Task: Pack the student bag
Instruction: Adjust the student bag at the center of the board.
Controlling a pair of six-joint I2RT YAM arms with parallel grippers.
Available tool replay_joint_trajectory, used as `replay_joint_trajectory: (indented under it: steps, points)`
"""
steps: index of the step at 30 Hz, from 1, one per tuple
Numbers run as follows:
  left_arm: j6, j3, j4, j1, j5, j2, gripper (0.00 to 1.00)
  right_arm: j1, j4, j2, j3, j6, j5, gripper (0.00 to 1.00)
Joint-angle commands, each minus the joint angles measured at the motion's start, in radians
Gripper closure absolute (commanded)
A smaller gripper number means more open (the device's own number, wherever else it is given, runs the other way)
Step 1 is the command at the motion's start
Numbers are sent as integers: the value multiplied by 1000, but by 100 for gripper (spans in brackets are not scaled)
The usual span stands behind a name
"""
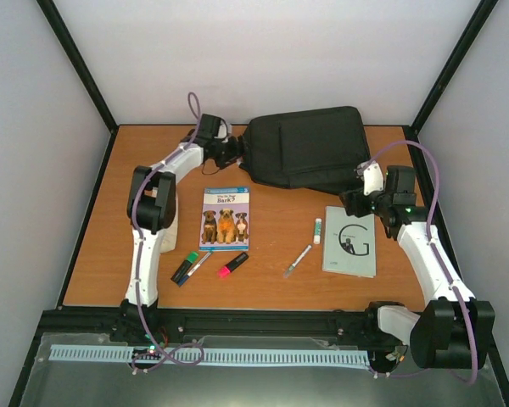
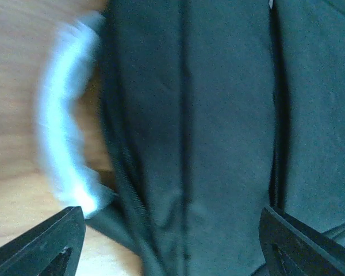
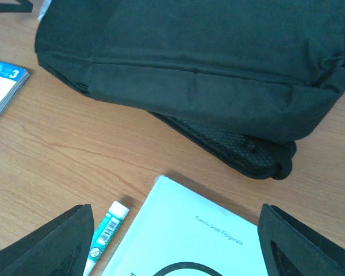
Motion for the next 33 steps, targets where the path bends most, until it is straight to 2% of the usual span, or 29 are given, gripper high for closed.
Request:
replay_joint_trajectory:
  steps: [1, 8, 11, 16, 21, 24, 28, 33]
  points:
    - [-68, 12, -19, -66, -51, -4, 15, -9, 17, 4, 15, 26, 79, 20]
    - [-147, -154, 95, -124, -58, -64, 21, -18, 35, -42, -43, 20, 130, 18]
    - [-166, -180, 143, -155, -16, -64, 32, -21, 28, -39, -45, 9, 100, 18]
    - [-169, -221, 191, -242, 4, -102, 43, -23, 23, -39, -45, 2, 91, 18]
    - [-172, -279, 172, -352, -57, -171, 48, -30, 24, -43, -44, 27, 162, 18]
    - [-176, -313, 153, -413, -62, -217, 46, -55, 27, -40, -42, 43, 178, 18]
    - [-127, -363, 73, -440, -61, -311, 36, -80, 21, -33, -31, 48, 179, 18]
    - [-2, -462, -52, -440, -182, -494, 28, -83, -12, -11, -7, -28, 78, 19]
